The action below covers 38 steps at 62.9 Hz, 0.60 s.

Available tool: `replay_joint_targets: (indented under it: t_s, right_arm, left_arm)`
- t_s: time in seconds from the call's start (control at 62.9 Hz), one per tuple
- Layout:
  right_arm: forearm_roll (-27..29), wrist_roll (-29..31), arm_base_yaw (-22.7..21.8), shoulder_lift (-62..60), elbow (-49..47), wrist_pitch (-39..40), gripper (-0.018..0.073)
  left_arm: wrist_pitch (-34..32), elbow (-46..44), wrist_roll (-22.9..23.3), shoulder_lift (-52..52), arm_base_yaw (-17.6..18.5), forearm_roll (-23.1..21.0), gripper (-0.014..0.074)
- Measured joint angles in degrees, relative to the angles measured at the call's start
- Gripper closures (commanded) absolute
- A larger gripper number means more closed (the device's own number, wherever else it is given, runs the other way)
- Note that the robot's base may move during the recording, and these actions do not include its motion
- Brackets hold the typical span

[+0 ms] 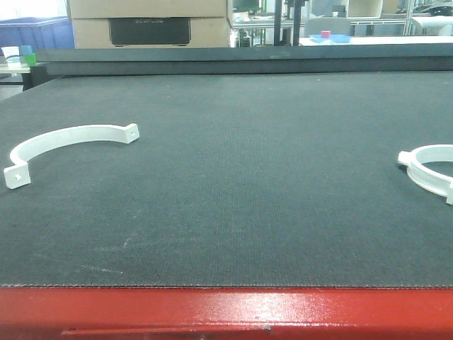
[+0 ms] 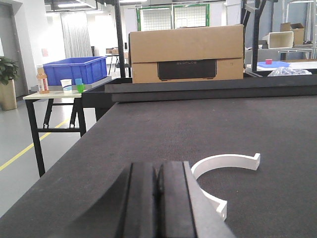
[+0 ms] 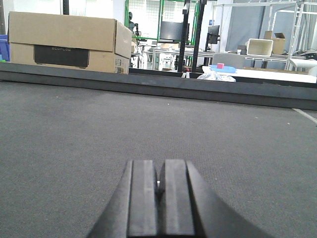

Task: Grab PVC pipe and place in blue bin
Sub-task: 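Move the right gripper down toward the white pipe clamp nearest it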

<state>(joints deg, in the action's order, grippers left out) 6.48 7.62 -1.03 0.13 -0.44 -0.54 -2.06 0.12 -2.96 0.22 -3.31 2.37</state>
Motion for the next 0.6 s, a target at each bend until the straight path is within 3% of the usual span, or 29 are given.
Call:
replay_joint_targets:
  t_s: [0.604]
  right_arm:
    - [1.89,0.0,0.0,0.0,0.0,2.58,0.0721]
  left_arm:
    - [0.0,0.0,0.0,0.0,0.0,0.0,0.0708]
